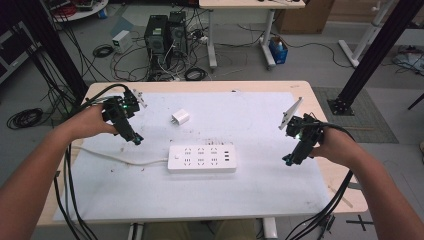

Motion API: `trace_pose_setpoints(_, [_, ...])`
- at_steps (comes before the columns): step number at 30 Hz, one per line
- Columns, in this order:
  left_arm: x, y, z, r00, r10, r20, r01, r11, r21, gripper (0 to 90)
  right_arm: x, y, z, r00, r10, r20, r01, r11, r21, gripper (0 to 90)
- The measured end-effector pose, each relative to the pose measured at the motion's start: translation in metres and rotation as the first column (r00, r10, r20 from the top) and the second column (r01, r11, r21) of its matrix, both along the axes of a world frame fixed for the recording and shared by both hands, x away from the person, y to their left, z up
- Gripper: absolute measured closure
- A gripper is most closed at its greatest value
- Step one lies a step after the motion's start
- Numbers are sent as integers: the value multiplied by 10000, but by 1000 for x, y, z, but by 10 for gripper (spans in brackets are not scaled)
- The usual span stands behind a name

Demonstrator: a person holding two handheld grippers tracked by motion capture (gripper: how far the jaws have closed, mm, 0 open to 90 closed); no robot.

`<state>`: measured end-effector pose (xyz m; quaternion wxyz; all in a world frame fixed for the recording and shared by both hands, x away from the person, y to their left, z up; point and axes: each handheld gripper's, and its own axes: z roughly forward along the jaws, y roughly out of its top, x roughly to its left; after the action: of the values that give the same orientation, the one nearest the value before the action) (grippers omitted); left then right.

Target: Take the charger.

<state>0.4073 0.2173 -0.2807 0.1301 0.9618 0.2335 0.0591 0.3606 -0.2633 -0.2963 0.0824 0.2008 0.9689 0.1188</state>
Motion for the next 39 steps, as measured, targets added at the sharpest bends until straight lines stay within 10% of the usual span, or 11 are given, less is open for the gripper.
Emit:
trace_pose_setpoints(16, [10,2,3,9950,870,489,-854,9958,-342,17,1,14,-1,9998,-42,211,36,9997,245,10])
trace_pose_setpoints(30, [39,-25,0,9582,2700,949,-2522,9533,-1662,17,5,24,-10,9998,-92,201,80,9982,587,10])
trace_pose_setpoints(39, [68,-54,-25,9684,2126,1303,-1801,9577,-2246,17,4,25,-14,9998,-29,200,13,9967,811,10])
